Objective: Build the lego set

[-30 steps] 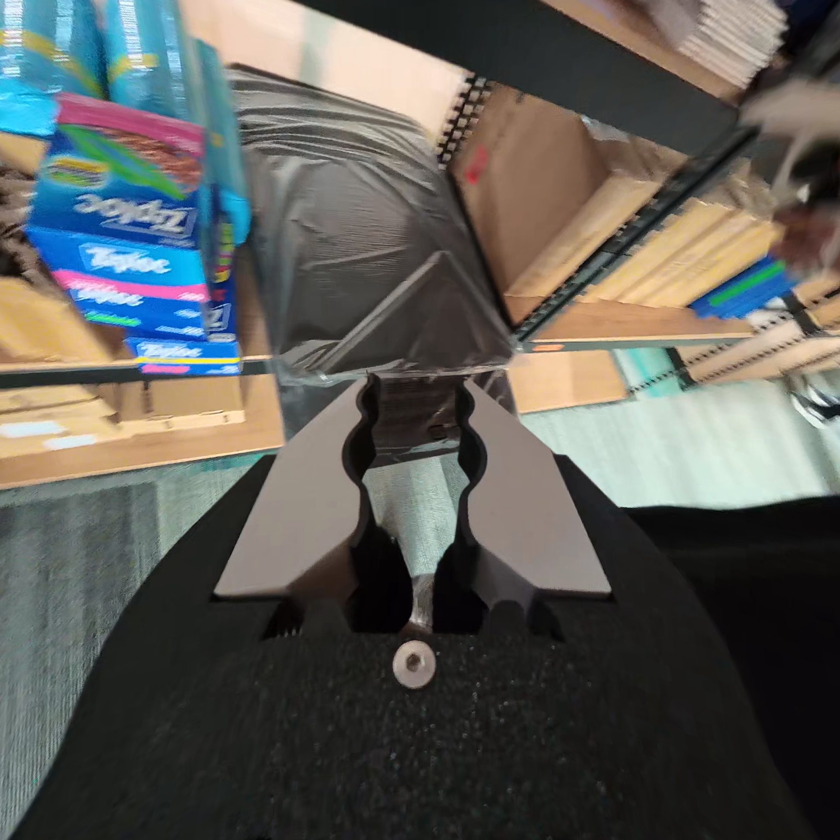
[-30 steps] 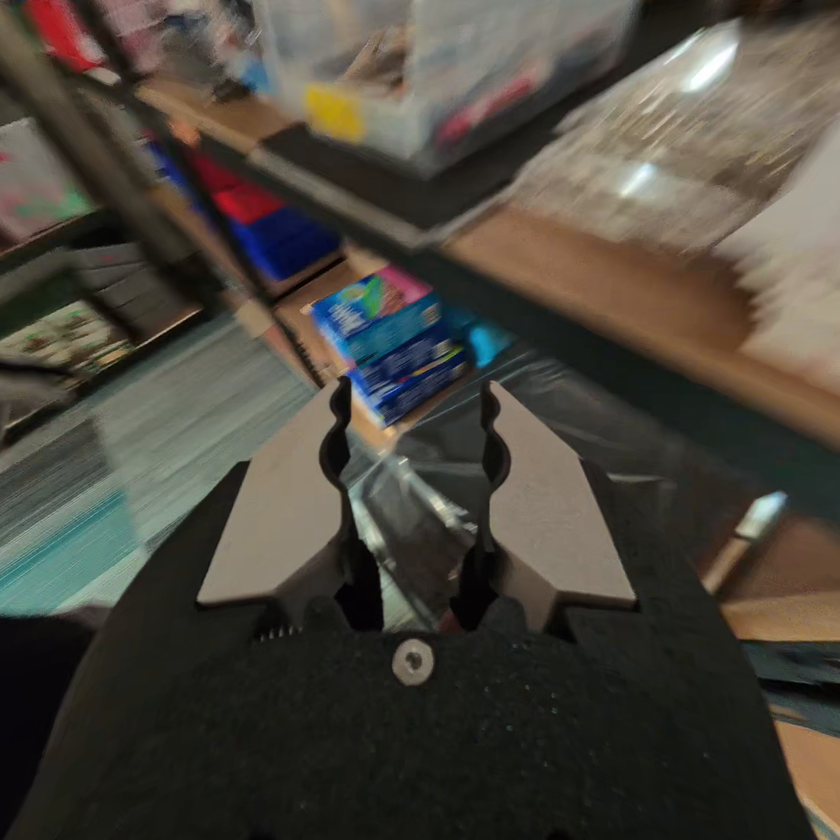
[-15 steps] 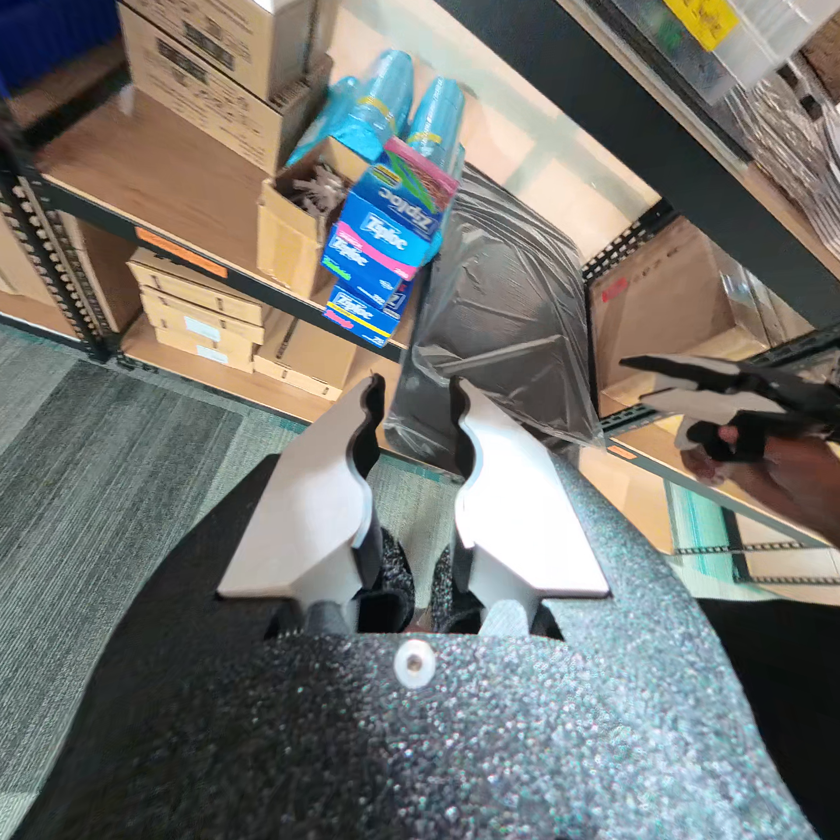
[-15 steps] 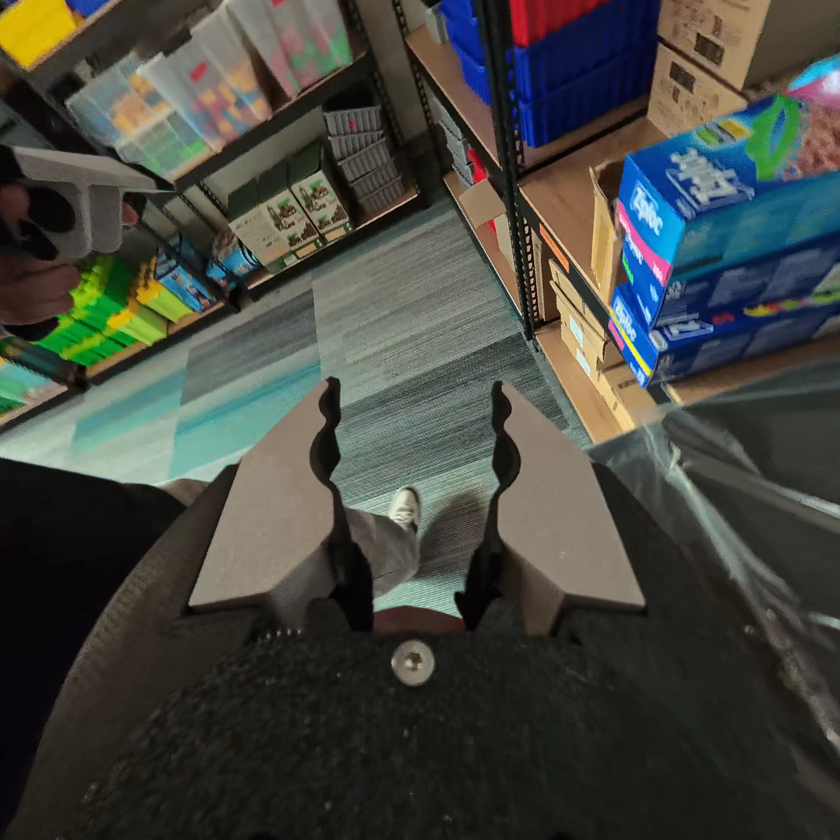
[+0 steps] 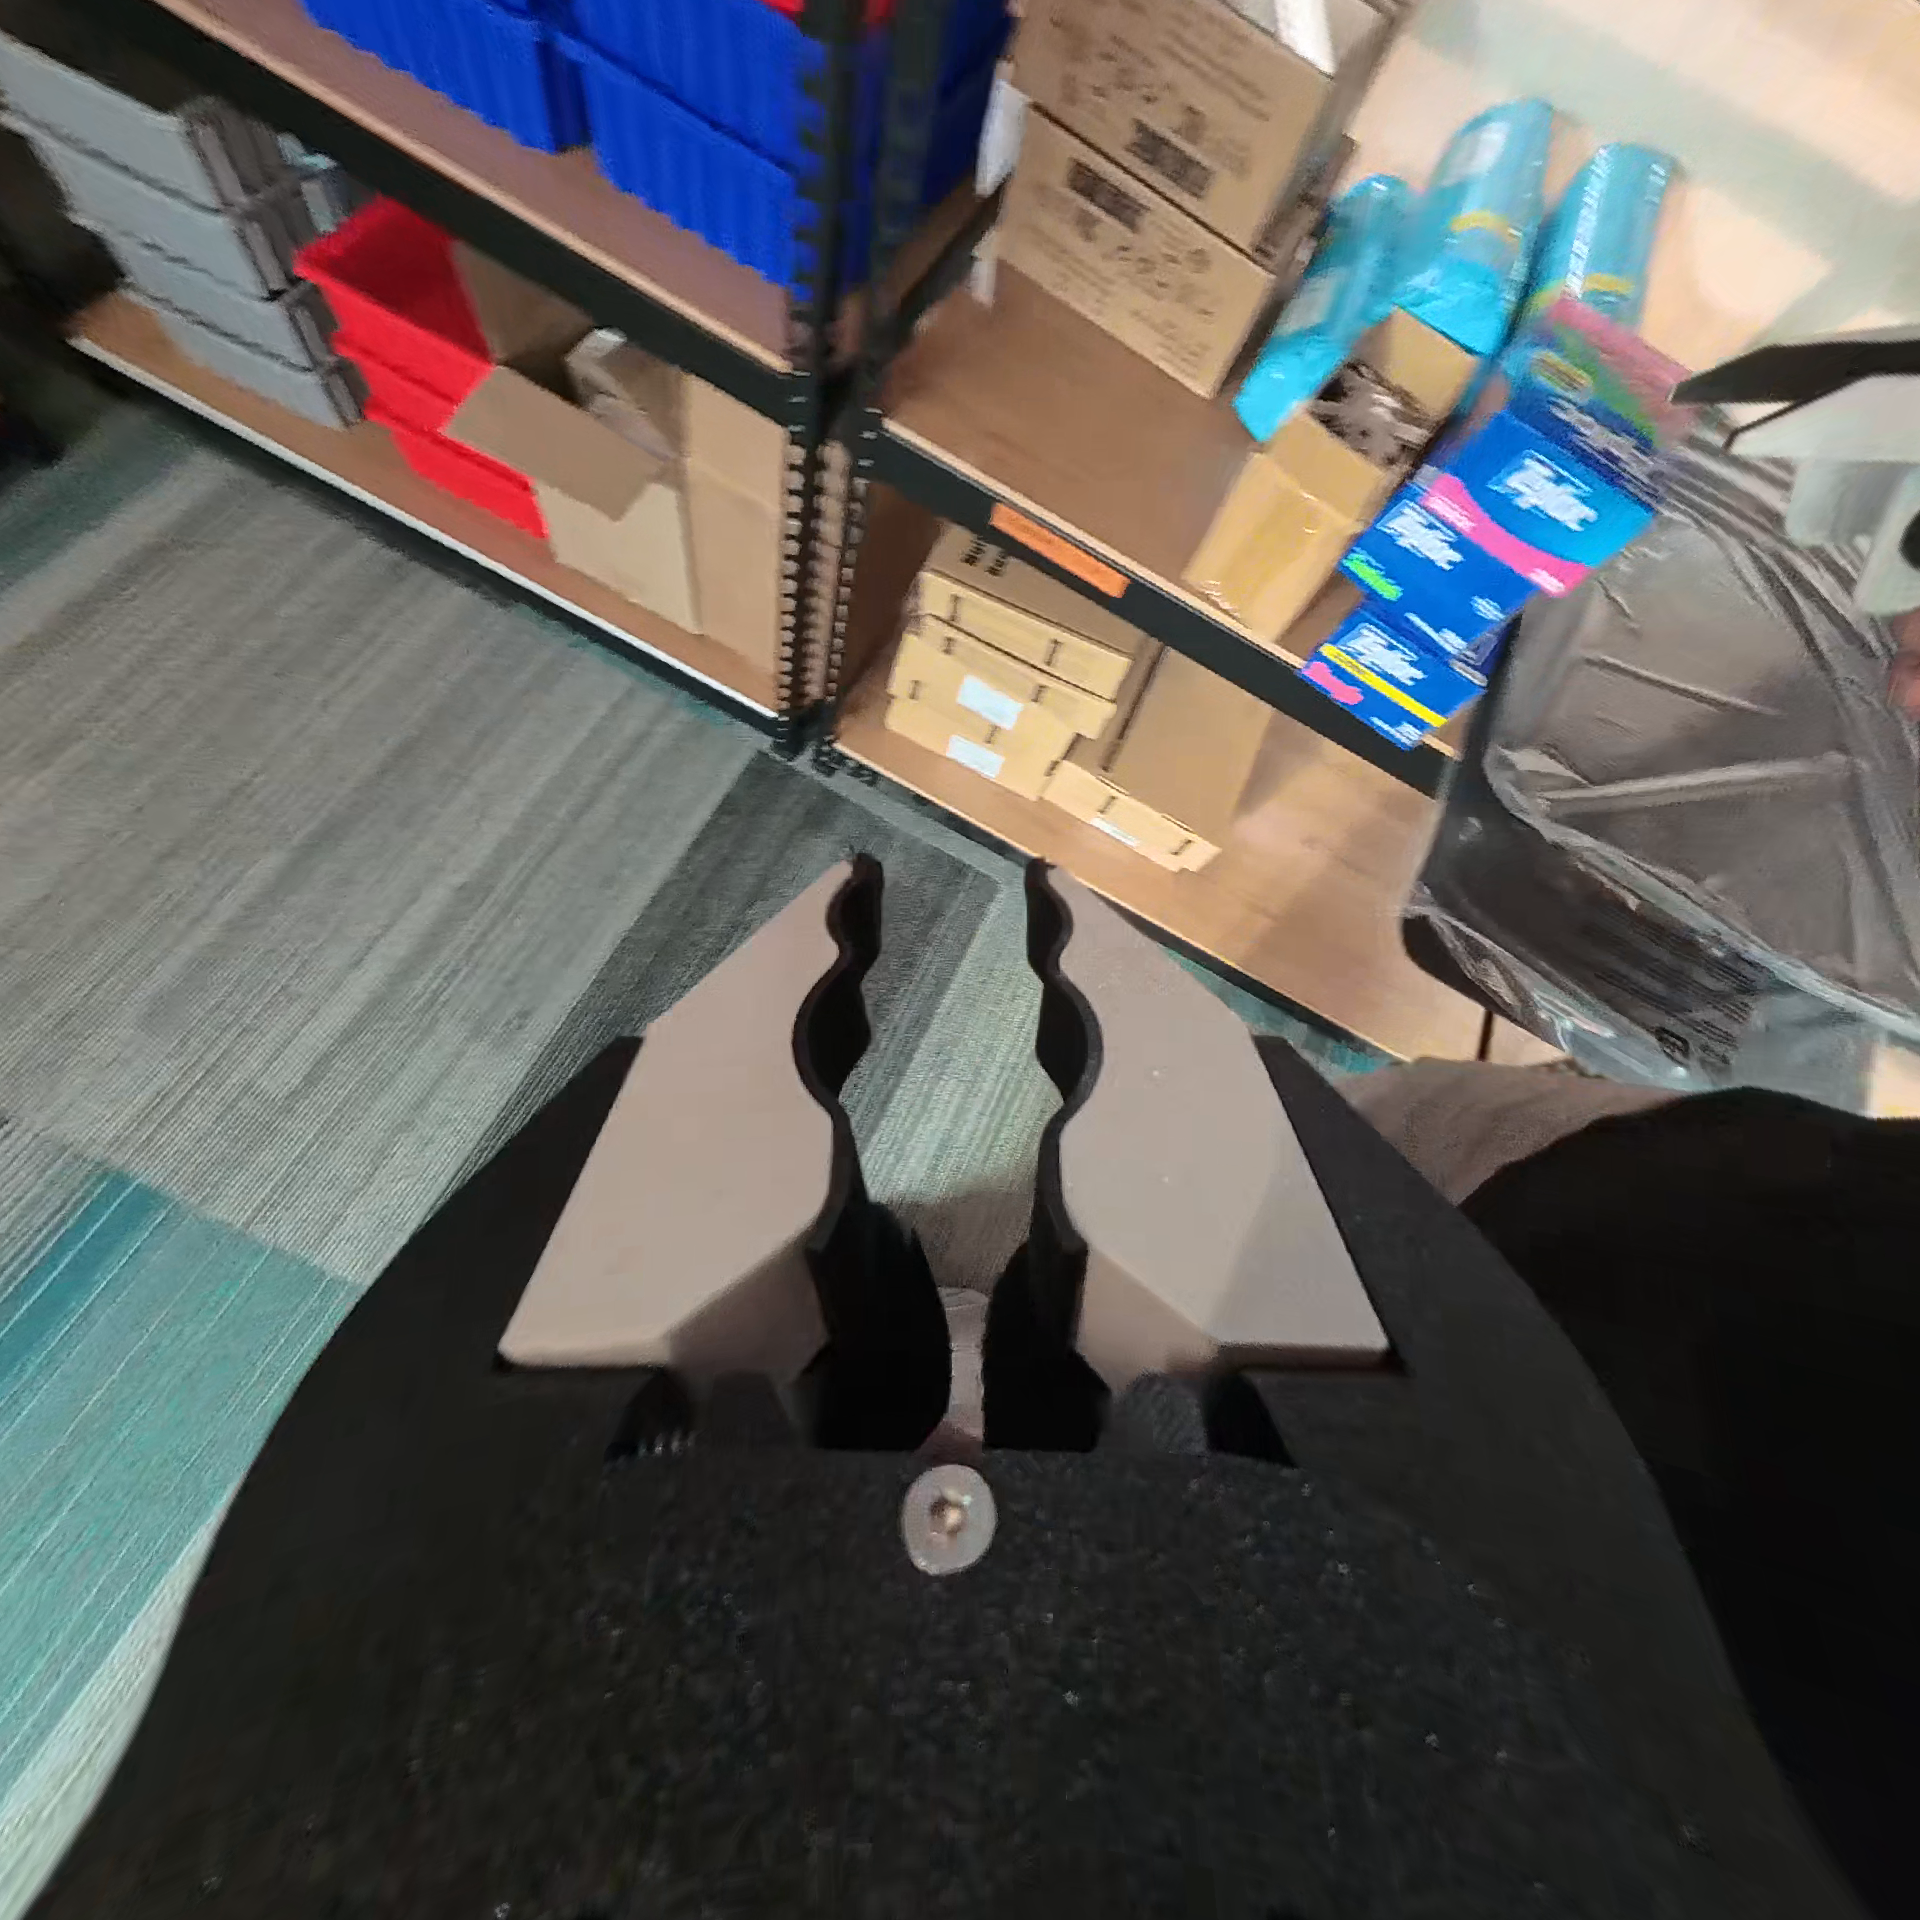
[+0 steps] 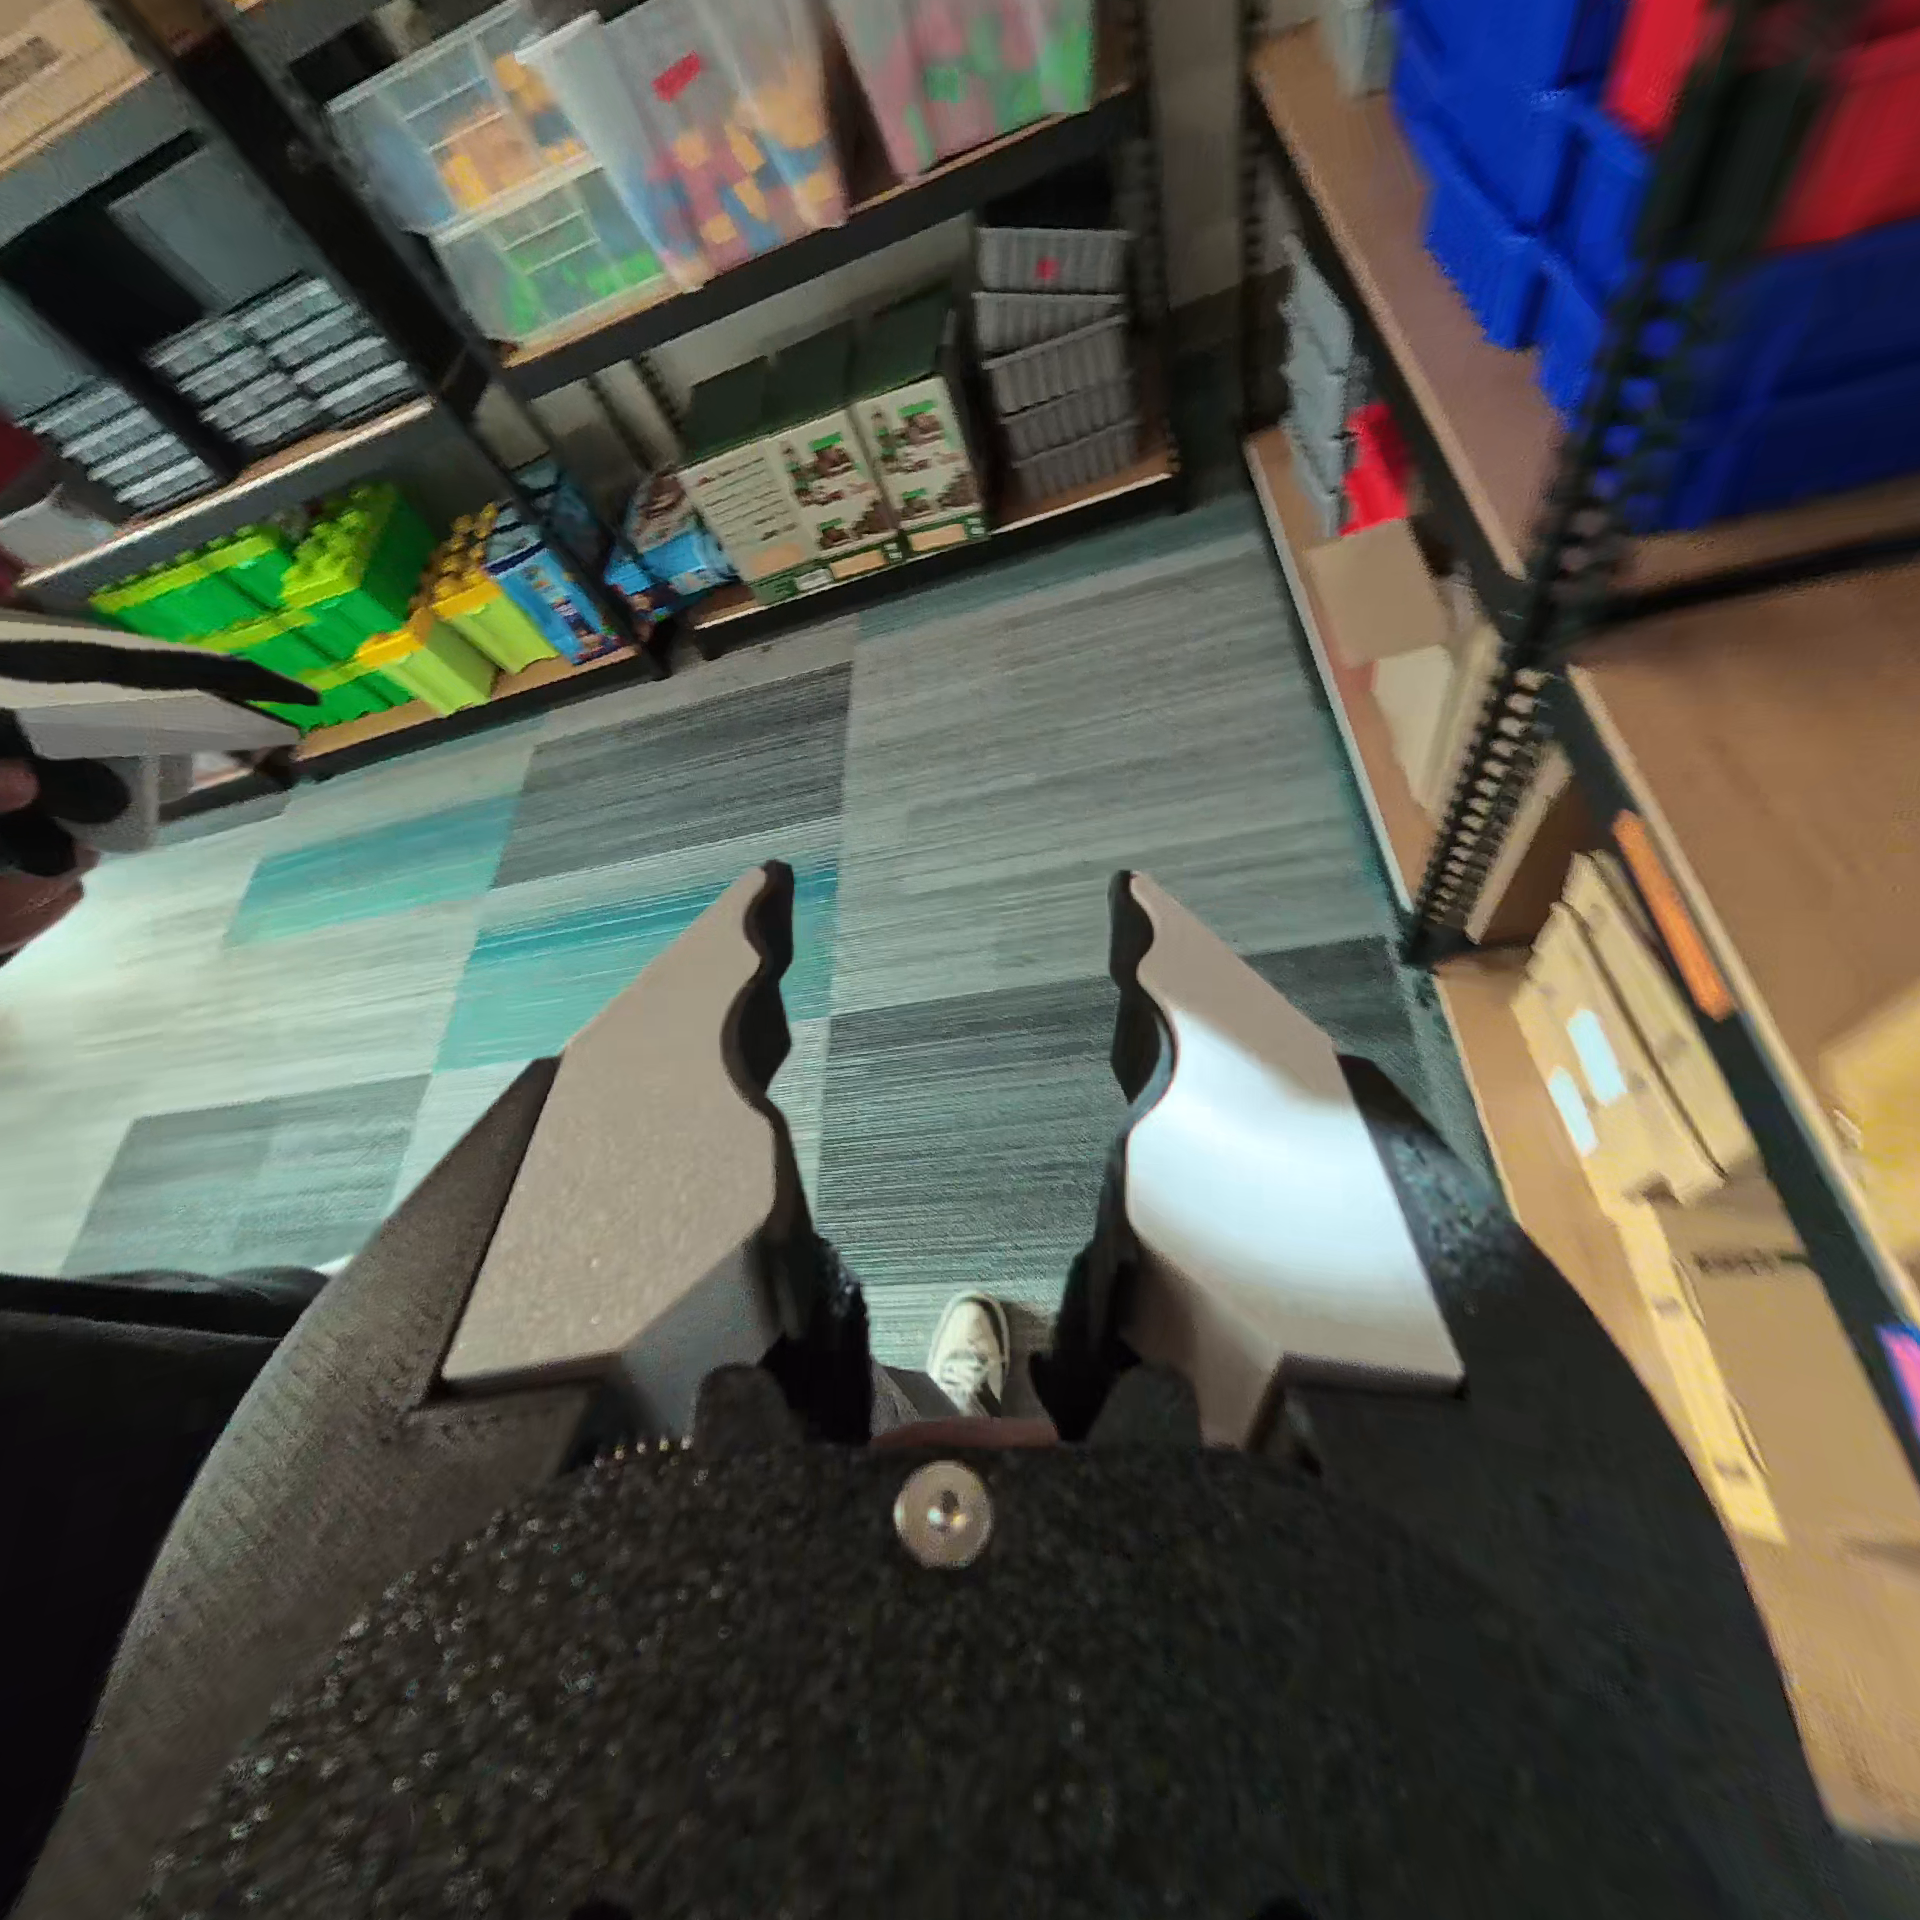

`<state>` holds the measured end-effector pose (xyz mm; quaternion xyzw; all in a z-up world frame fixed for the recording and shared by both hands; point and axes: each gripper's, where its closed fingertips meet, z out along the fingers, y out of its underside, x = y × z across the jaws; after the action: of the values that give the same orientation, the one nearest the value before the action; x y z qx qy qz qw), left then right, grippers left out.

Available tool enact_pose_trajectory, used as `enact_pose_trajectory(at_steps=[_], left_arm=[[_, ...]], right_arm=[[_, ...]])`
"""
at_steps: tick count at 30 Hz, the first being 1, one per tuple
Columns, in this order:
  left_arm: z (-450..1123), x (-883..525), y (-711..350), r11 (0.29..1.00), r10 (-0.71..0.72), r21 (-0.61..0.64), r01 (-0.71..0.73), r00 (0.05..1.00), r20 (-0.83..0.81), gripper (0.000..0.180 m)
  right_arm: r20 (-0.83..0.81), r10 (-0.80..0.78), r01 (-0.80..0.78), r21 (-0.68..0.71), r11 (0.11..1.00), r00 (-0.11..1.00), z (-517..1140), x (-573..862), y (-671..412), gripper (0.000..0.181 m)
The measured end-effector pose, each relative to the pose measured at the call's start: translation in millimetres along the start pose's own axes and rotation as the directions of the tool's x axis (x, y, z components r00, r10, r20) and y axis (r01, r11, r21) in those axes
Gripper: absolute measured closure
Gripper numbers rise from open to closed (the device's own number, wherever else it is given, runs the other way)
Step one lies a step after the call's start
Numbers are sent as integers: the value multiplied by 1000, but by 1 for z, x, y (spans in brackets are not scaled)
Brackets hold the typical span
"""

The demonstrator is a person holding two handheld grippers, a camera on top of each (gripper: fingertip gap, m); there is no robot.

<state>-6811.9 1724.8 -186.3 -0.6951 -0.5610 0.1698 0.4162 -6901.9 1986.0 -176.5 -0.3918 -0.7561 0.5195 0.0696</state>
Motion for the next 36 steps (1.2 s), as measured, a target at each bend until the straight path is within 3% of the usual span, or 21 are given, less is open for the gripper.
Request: enact_pose_trajectory(at_steps=[1,7,14,23,29,36], left_arm=[[-10,-21,-1,1000,-26,8,26,999,22,154],[-71,-136,-6,981,-177,112,159,970,166,154],[-112,-253,1,905,-402,258,338,878,259,155],[-121,-453,-44,824,-556,343,450,757,342,155],[-145,-571,-88,780,-615,422,462,690,382,156],[-147,-716,-107,742,-658,461,487,659,363,156]], right_arm=[[41,-19,19,-10,1000,999,25,-18,-10,119],[280,-139,169,-84,982,950,164,-112,-47,121],[463,-183,266,-121,956,867,328,-170,-90,121],[587,-153,266,-112,957,795,565,-229,-194,123],[652,-248,379,-65,923,716,689,-276,-274,123],[668,-254,374,-39,927,700,815,-328,-337,123]])
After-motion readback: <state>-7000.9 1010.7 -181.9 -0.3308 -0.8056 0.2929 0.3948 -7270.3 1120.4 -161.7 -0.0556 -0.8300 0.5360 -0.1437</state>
